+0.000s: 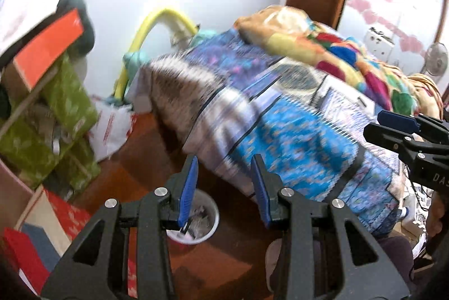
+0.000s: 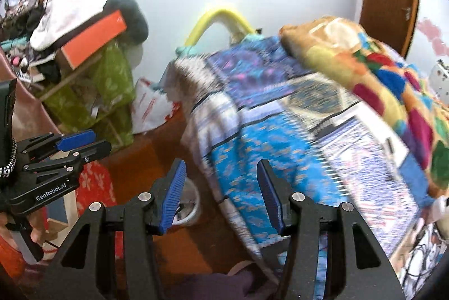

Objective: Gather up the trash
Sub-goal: 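Move both tools back over the items on the bed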

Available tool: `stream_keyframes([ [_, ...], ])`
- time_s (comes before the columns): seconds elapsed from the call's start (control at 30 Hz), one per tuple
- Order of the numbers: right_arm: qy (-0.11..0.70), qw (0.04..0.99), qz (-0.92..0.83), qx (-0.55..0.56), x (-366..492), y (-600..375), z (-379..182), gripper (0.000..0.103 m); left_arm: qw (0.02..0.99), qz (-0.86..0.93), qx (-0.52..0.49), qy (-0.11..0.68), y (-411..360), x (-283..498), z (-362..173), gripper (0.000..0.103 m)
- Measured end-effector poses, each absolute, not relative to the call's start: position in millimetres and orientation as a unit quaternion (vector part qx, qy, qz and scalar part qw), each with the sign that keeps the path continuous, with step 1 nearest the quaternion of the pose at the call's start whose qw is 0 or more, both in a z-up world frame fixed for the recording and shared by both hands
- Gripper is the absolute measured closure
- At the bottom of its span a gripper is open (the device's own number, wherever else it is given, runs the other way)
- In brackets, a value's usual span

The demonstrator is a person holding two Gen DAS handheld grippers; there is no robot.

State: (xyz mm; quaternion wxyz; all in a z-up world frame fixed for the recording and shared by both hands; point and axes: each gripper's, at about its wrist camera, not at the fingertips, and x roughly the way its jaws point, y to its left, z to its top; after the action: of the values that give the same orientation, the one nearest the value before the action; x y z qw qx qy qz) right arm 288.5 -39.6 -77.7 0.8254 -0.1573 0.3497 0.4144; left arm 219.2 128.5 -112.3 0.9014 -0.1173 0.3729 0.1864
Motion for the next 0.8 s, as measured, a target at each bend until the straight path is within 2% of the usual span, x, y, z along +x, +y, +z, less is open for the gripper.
stream_keyframes([
  [0.27, 0.297, 0.871, 0.355, -0.165, 301, -98, -46, 0.054, 0.926, 0.129, -0.095, 0.343, 70, 262, -81, 0.063],
  [0.8, 0.346, 0.893, 0.255, -0.132, 384, -194, -76, 0.054, 0.923, 0.019, -0.068, 0.379, -32, 385, -105, 0.063],
])
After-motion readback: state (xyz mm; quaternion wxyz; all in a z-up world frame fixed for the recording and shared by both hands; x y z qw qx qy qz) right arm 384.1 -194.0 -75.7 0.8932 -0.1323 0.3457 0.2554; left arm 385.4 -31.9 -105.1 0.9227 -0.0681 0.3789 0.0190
